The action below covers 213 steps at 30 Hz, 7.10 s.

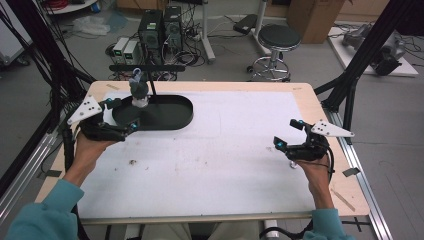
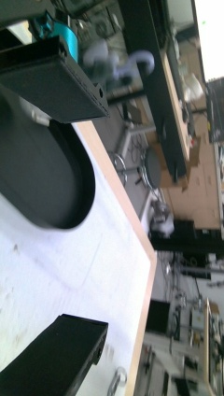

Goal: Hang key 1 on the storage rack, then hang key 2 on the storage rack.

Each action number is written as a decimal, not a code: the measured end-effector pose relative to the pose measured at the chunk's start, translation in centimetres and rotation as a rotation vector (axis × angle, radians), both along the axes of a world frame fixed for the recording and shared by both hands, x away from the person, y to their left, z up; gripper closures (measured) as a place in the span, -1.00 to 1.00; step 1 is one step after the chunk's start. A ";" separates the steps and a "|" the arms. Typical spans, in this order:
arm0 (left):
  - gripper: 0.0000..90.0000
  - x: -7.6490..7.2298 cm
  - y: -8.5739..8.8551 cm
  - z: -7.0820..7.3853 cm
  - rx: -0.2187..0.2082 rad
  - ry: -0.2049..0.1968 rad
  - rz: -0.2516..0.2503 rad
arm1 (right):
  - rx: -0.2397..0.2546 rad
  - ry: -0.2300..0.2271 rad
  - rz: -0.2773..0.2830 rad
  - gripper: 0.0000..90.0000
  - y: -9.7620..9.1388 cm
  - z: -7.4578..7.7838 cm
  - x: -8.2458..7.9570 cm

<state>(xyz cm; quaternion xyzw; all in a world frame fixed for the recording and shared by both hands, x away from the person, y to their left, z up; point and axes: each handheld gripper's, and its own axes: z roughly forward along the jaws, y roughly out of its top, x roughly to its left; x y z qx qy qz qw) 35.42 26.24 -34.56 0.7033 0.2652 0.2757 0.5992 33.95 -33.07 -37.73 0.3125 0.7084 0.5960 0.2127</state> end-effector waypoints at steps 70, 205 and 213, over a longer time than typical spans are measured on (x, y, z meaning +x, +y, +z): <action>-0.96 -3.0 -0.6 -4.2 -0.052 -0.031 -0.055 | -0.378 0.252 -0.023 -0.91 -2.3 0.2 1.2; -0.96 0.2 -5.9 1.3 0.046 0.046 -0.249 | -0.051 0.138 0.385 0.97 5.0 3.8 3.8; -0.96 0.7 -8.0 2.3 0.073 0.039 -0.304 | -0.050 0.098 0.488 0.97 7.9 4.3 4.7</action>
